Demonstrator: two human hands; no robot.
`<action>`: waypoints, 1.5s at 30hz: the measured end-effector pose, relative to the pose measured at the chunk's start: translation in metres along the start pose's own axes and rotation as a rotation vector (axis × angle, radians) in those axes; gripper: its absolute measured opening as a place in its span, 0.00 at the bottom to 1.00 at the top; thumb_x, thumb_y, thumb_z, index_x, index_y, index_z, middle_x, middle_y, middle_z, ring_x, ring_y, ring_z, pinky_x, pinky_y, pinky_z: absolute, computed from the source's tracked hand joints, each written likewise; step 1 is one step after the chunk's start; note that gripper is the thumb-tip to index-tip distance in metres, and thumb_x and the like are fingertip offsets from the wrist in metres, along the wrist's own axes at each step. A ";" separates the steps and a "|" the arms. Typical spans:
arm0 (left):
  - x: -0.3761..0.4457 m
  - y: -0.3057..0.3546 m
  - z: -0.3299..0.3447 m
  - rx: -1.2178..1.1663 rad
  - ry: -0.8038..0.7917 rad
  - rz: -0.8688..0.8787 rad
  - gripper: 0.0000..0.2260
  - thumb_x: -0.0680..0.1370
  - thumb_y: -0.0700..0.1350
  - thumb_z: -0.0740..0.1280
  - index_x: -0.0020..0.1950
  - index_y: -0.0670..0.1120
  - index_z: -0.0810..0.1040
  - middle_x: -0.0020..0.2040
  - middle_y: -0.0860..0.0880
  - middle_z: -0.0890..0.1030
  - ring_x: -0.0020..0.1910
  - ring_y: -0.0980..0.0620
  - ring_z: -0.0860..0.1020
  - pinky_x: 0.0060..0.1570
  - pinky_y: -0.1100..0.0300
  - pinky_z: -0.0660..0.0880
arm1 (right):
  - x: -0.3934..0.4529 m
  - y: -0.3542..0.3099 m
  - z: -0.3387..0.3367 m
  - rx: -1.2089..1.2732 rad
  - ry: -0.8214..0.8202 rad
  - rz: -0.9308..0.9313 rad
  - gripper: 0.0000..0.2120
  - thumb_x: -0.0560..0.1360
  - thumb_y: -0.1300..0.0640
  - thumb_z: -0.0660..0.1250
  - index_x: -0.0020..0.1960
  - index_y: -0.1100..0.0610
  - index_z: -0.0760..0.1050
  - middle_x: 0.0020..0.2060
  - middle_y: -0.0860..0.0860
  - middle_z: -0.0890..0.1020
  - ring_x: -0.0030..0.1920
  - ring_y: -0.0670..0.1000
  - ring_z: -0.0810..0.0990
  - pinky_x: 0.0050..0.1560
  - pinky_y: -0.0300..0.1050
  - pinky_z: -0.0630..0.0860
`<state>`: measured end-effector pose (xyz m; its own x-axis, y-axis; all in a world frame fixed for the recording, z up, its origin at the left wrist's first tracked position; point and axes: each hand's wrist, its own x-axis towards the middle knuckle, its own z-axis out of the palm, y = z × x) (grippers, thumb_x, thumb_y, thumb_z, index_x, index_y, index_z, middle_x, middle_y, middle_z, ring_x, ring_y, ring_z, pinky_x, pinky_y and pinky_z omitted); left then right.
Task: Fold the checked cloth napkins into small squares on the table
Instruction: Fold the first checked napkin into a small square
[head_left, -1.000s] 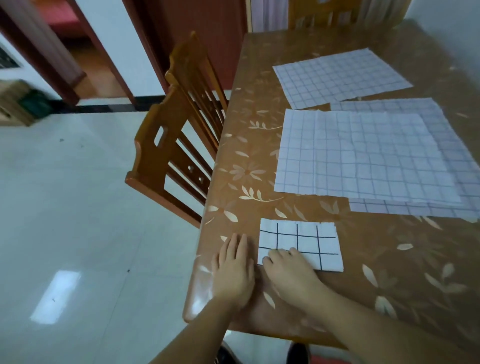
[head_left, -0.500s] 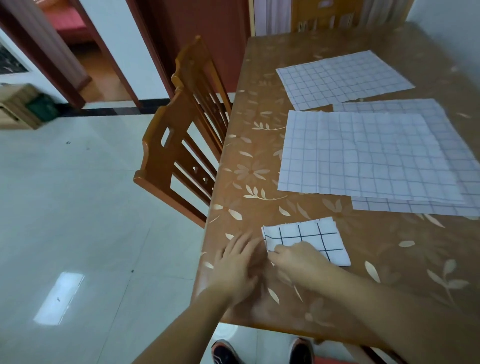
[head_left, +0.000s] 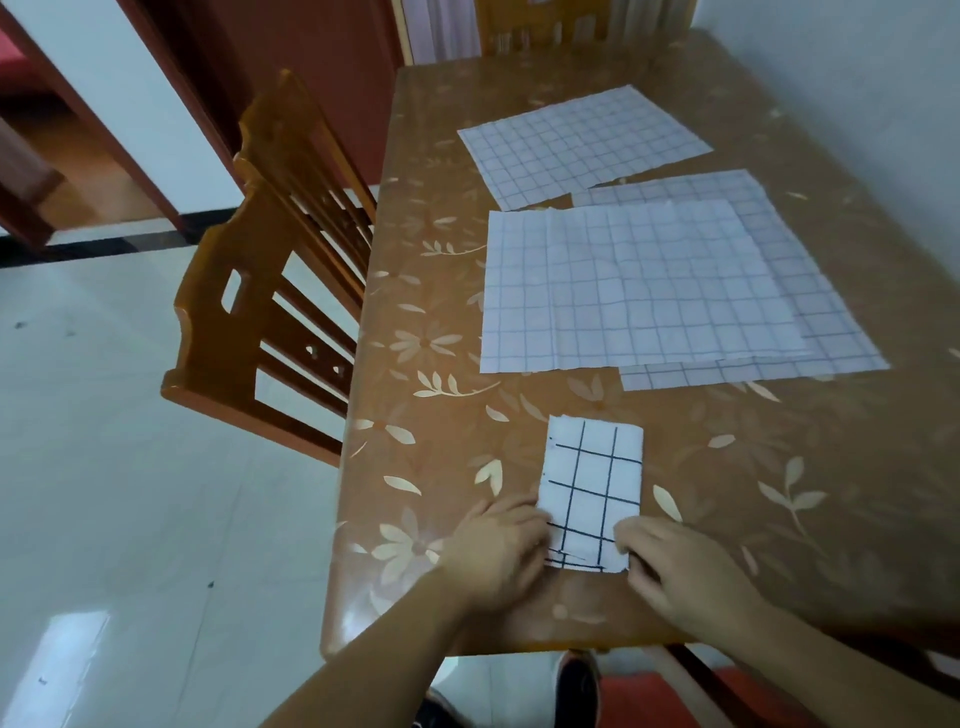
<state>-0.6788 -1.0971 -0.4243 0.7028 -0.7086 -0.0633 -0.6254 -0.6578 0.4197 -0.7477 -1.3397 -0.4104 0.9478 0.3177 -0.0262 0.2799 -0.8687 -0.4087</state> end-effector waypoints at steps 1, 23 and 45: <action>0.001 0.001 0.001 -0.009 -0.005 0.000 0.12 0.76 0.56 0.58 0.54 0.53 0.75 0.63 0.58 0.77 0.70 0.55 0.67 0.62 0.51 0.67 | -0.001 0.000 0.000 0.046 0.018 0.058 0.09 0.70 0.62 0.66 0.43 0.48 0.70 0.40 0.40 0.75 0.36 0.41 0.70 0.31 0.33 0.63; 0.010 0.009 0.003 -0.344 0.086 -0.233 0.14 0.73 0.58 0.66 0.57 0.56 0.80 0.52 0.57 0.83 0.47 0.58 0.77 0.42 0.64 0.74 | 0.012 0.007 0.009 0.262 0.054 0.332 0.08 0.76 0.59 0.67 0.54 0.53 0.82 0.51 0.42 0.78 0.54 0.43 0.73 0.54 0.36 0.70; 0.046 0.008 0.003 -0.892 0.037 -0.726 0.22 0.72 0.39 0.74 0.61 0.53 0.70 0.34 0.49 0.82 0.25 0.53 0.79 0.26 0.63 0.74 | 0.064 0.029 0.000 0.494 -0.020 0.792 0.09 0.75 0.49 0.69 0.44 0.55 0.76 0.38 0.51 0.83 0.38 0.51 0.81 0.41 0.53 0.81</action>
<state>-0.6523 -1.1354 -0.4263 0.8178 -0.2194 -0.5321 0.3830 -0.4826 0.7877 -0.6787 -1.3446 -0.4236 0.8305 -0.2878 -0.4768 -0.5479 -0.5758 -0.6068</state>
